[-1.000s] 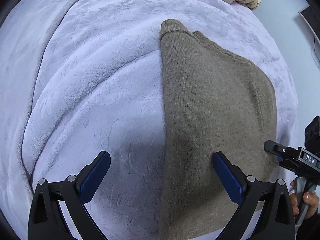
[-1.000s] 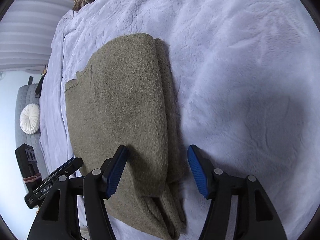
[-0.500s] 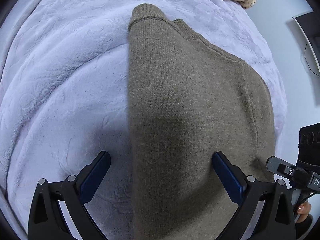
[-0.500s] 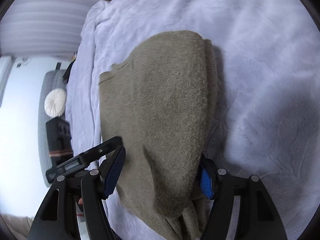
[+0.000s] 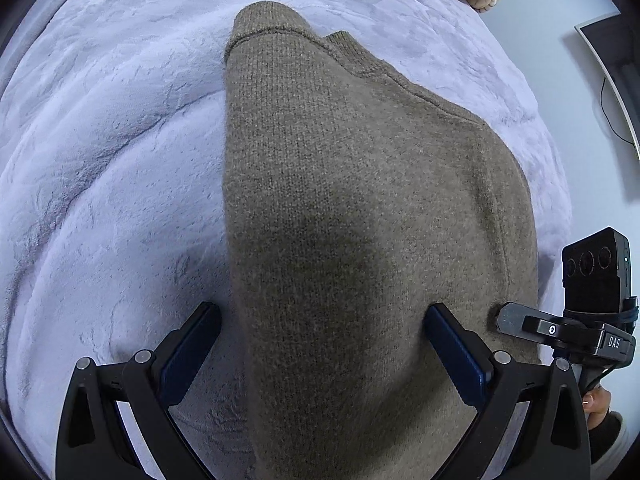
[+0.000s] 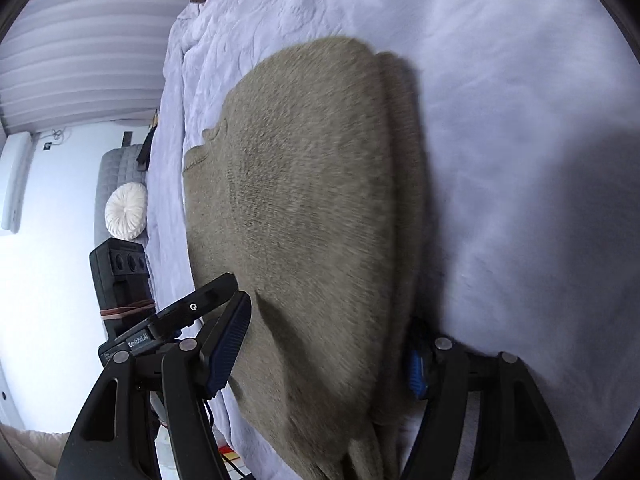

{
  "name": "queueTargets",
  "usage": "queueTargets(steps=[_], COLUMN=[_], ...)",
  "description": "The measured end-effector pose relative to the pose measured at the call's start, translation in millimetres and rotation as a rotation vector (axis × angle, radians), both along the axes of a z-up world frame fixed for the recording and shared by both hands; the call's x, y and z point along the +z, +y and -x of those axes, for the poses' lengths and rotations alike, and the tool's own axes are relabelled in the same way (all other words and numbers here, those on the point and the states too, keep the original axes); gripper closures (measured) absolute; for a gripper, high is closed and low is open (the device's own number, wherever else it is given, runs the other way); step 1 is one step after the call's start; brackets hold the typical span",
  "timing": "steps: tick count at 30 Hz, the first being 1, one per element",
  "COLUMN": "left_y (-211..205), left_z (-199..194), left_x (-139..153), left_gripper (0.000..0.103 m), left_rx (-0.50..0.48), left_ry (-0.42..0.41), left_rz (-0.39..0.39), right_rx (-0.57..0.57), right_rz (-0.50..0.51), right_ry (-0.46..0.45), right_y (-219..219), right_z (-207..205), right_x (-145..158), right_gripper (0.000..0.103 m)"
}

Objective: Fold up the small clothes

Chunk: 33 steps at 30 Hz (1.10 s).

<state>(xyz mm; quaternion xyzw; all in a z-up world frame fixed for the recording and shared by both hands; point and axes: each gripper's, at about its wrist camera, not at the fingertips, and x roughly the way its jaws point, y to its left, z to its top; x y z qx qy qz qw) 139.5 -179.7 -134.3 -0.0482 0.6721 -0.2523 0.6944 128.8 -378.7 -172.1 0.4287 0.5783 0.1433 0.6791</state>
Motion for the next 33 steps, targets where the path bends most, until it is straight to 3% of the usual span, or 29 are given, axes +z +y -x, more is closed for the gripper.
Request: queueTargets(steps=[4,16,18,20,22,24,28,33], left_y=[1.5,1.9,3.8,6.3,7.3,12.1,29.7,64.4], left_z=[-1.0,3.1,3.0,5.6,7.4,10.1,14.4,29.2], left_x=[-2.4,-4.2,-4.2,1.3,8.9,17.7,39.5,75.4], left_gripper=[0.001,0.0,0.001,0.022,0.038,0.048,0.052,0.052], left_rx=[0.001,0.022,0.026,0.017,0.003,-0.017,-0.03,-0.043], left_ry=[0.011,0.003,0.017,0.025,0.014,0.008,0.012,-0.026], left_rz=[0.008,0.004,0.013,0.067,0.078,0.103,0.159,0.161], right_rx=[0.01,0.009,-0.002,-0.001,-0.021,-0.047,-0.066,-0.066], right_rz=[-0.006,-0.021,-0.008,0.003,-0.019,-0.052,-0.104,-0.134], right_ry=[-0.004,0.003,0.014,0.032,0.029,0.005,-0.041,-0.077], right_y=[11.1,11.2,12.8,20.2,23.2,25.2,38.4,69.7], right_z=[-7.3,-9.0,-9.1,-10.8,-8.1,-2.3,7.4,20.3], right_x=[1.2,-2.5,-2.1,-3.1,-0.3,10.5,37.4,68.3], right_gripper=[0.025,0.025,0.029,0.053,0.062,0.068,0.069,0.069])
